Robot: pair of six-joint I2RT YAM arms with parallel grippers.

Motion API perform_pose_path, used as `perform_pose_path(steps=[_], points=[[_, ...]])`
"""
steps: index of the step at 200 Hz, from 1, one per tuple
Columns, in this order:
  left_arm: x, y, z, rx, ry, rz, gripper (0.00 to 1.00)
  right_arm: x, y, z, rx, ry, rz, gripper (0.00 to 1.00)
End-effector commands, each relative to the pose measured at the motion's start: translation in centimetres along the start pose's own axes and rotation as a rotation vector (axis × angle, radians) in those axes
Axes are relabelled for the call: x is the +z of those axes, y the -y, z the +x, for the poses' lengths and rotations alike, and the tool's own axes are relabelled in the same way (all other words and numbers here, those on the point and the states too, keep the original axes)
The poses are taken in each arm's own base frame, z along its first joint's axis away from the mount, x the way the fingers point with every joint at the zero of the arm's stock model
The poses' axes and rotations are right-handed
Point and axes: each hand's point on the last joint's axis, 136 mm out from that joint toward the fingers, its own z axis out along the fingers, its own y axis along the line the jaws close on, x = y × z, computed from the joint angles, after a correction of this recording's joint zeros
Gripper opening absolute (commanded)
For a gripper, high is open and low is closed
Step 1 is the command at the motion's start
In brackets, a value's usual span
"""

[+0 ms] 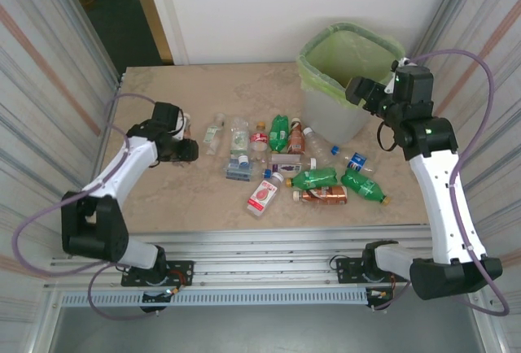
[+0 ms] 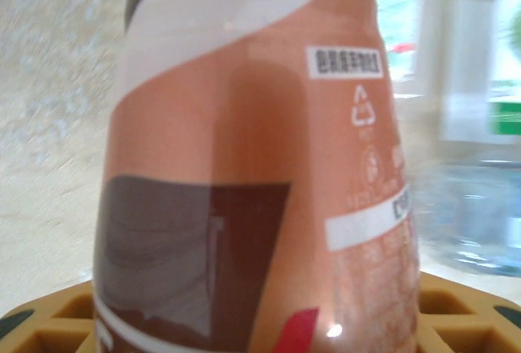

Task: Put the plastic bottles in the bin

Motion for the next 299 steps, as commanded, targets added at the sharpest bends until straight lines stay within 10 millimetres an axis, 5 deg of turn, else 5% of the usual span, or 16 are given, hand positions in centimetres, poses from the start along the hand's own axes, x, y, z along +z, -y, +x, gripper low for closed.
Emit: perform_pose_path(steps=[1,69,107,151,218,257,299], points=[[-2.3,3.8,-1.5,0.010,0.135,0.179,0.46,0.7,-3.2,0.3,0.027,-0.024,-0.141,0.98],[-9.2,12.4,-4.5,0.164,0.486,0.505,0.43,1.7,-14.5,3.8,-0.085,-0.135,-0.490,0.99],[-12.7,14.8,-5.2,0.181,0.635,0.674,0.42,0.7,-21.6,7.5,-0.176,-0.239,-0.806,0.96],[-15.2,16.9,-4.7,0.254,0.700,0.821,0.42,-0.1,-26.8,11.6,-0.291,-0.351,-0.987,0.90],[-16.6,18.5,-4.0,0.327,0.716,0.900,0.42,-0.9,-31.0,15.0,-0.380,-0.419,-1.117,0.87],[-17.0,19.1,-3.7,0.361,0.721,0.920,0.42,-0.1,-31.9,16.0,-0.356,-0.464,-1.139,0.67],[-16.7,19.3,-3.5,0.365,0.709,0.924,0.42,0.3,-32.4,16.7,-0.339,-0.486,-1.156,0.61]])
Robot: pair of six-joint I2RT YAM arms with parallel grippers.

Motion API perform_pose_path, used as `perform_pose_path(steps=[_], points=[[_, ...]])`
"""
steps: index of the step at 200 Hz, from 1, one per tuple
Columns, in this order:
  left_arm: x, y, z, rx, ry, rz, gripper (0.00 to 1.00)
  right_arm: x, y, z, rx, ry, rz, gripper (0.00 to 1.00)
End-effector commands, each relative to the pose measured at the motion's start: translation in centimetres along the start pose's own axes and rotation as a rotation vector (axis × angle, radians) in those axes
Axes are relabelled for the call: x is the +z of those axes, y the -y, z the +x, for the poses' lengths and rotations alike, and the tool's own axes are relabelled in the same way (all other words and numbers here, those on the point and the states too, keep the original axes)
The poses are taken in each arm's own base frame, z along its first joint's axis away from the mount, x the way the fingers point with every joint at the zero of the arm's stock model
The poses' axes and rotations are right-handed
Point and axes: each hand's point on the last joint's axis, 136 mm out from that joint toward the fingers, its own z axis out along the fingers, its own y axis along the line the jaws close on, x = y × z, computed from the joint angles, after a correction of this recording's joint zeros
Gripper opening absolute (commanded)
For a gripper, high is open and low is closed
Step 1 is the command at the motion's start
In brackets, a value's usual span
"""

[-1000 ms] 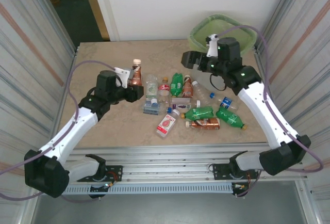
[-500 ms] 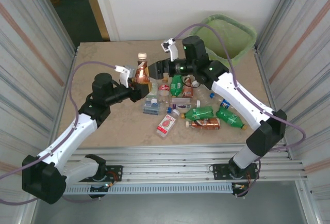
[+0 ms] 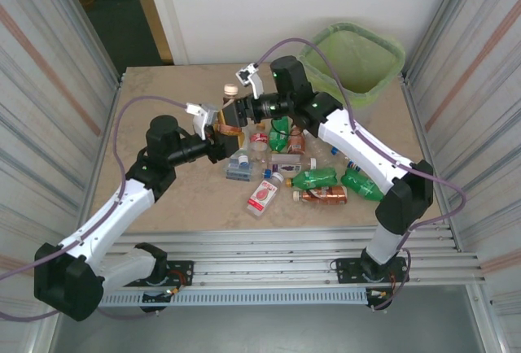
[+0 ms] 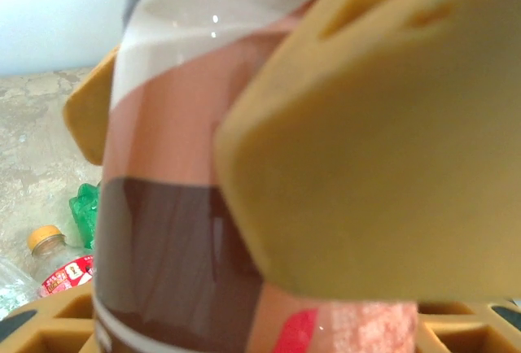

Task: Put the plastic bottles in the bin

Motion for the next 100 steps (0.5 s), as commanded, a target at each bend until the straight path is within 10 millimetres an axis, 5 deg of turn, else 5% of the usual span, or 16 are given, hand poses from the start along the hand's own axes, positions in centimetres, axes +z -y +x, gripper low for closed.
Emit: perform_pose_path(steps=[1,55,100], points=[[-0.2,1.3,-0.8,0.051,0.030,0.050,0.42,0.5,-1.1,-0.9,-0.009,0.016,-0.047,0.61],[-0.2,0.9,-0.7,0.041,0.026,0.024,0.50,0.5,-0.9,-0.6,-0.007,0.016,-0.028,0.33],[-0.7,0.6,-0.6,0.039,0.034,-0.012,0.99,-1.0,-0.2,-1.3,-0.032,0.062,0.067,0.28]])
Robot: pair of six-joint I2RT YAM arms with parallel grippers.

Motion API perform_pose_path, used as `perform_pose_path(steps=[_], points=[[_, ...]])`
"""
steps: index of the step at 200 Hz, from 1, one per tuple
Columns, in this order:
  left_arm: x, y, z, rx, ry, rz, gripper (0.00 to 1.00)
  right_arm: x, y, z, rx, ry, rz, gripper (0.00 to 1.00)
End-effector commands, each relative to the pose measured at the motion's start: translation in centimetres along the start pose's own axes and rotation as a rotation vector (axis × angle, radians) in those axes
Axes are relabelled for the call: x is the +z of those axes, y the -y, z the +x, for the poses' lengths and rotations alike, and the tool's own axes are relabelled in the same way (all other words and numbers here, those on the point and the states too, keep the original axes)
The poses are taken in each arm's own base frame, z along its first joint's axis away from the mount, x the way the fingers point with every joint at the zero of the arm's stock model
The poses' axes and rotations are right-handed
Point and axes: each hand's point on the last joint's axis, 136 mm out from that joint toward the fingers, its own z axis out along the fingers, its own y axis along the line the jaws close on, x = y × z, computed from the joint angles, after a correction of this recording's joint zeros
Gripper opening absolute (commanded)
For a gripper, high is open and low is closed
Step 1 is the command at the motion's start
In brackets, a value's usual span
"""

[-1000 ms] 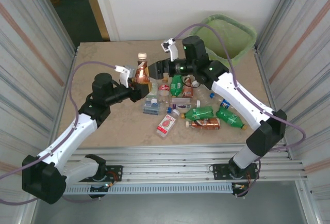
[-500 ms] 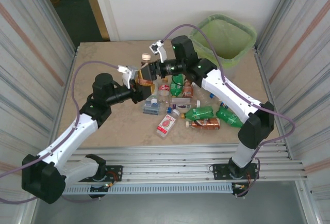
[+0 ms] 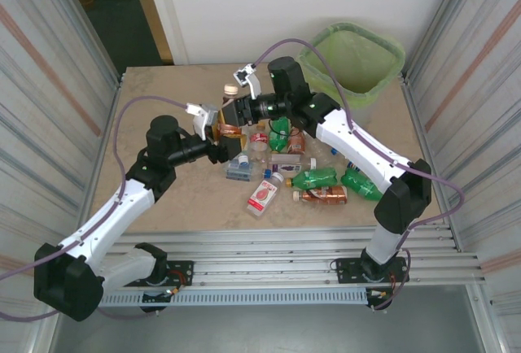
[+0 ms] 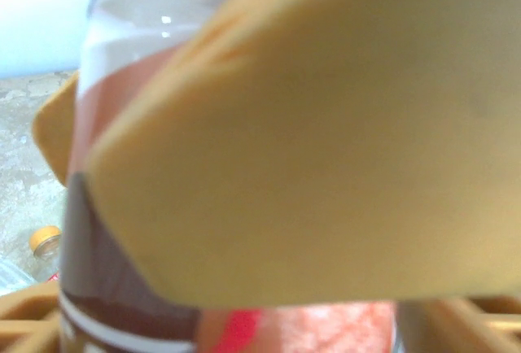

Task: Put the plastic bottles in the bin

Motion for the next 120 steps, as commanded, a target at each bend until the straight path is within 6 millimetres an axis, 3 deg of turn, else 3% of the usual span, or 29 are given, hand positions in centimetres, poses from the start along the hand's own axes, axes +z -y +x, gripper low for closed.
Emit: perform_pose_path(steps=[1,28,55,120], points=[[-0.7,0.6,-0.6,0.035,0.034,-0.006,0.99,-1.4,-0.3,-1.1,-0.039,0.052,0.057,0.28],[-1.3,0.5,-0.9,0.054,0.057,-0.033,0.99,-3.1,0.6,-2.0,-0.048,0.089,0.144,0.28],[-1.8,0.3,-0.8,0.066,0.073,-0.064,0.99,-6.0,1.9,-3.9,-0.042,0.150,0.235,0.28],[-2.8,-0.5,-0.5,0.079,0.094,-0.130,0.99,-17.2,4.8,-9.9,-0.052,0.380,0.496,0.28]])
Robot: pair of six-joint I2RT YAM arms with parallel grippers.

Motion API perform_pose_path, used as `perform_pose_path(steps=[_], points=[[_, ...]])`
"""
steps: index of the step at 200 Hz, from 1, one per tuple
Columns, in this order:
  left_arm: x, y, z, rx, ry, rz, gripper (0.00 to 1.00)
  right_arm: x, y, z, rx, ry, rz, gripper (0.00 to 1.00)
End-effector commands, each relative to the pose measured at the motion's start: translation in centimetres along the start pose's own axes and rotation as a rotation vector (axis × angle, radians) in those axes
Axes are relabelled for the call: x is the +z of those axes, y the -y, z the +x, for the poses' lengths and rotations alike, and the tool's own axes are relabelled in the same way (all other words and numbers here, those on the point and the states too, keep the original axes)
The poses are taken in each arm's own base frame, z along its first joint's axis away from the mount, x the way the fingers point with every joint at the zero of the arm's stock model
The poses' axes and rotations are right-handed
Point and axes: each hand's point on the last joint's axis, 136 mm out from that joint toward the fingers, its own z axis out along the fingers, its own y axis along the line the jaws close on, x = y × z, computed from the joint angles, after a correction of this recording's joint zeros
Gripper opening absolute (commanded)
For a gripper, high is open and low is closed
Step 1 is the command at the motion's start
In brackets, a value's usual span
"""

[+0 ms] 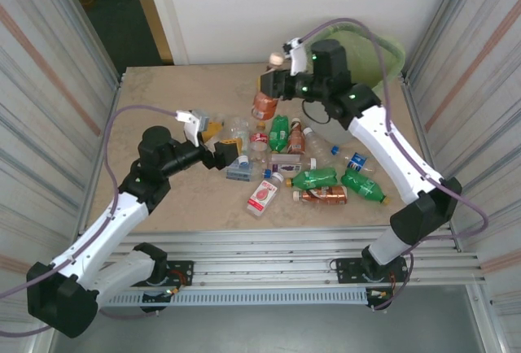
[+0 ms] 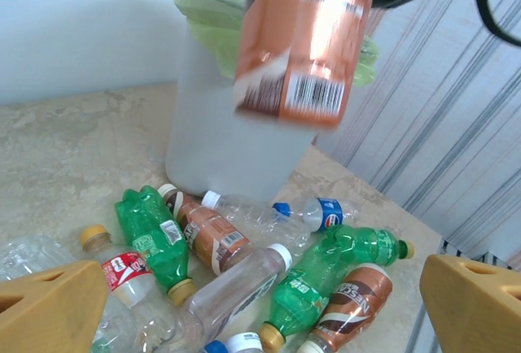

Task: Put the plastic bottles in the bin

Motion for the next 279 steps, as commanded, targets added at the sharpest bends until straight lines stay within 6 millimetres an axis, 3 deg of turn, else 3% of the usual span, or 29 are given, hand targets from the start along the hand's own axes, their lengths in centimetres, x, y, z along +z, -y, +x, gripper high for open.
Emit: perform_pose_path(steps=[1,31,58,87,92,125,167,205,247,279], points=[[-0.5,-0.1,-0.4,0.038,0.027,-0.027,0.99,-4.8,1.0,-4.7,-0.042,0.140,0.101,0.28],[-0.5,-0.4,-0.3,0.033,0.024,-0.043,0.99,-8.8,4.2,-8.0,-0.037,0.252,0.218,0.29],[-0.5,-0.6,0.0,0.024,0.018,-0.051,0.99,-11.2,7.4,-9.8,-0.001,0.306,0.304,0.31],[-0.5,-0.9,0.0,0.019,0.021,-0.068,0.99,-12.3,11.2,-10.3,0.038,0.317,0.391,0.31],[-0.5,-0.9,0.0,0.018,0.020,-0.068,0.99,-13.0,11.1,-11.4,0.028,0.342,0.398,0.31],[-0.7,-1.1,0.0,0.016,0.018,-0.084,0.99,-13.5,15.4,-11.9,0.070,0.330,0.493,0.31],[-0.6,-1.3,0.3,0.010,0.013,-0.092,0.99,-12.2,20.9,-10.8,0.151,0.264,0.560,0.33],[-0.7,-1.4,0.2,0.008,0.010,-0.099,0.99,-9.1,24.5,-8.6,0.217,0.175,0.561,0.35],[-0.8,-1.7,0.5,-0.005,-0.001,-0.116,0.99,-5.6,27.3,-5.8,0.292,0.088,0.532,0.36],[-1.0,-1.9,0.7,-0.012,-0.004,-0.133,0.99,-3.3,28.1,-3.8,0.308,0.015,0.520,0.39]])
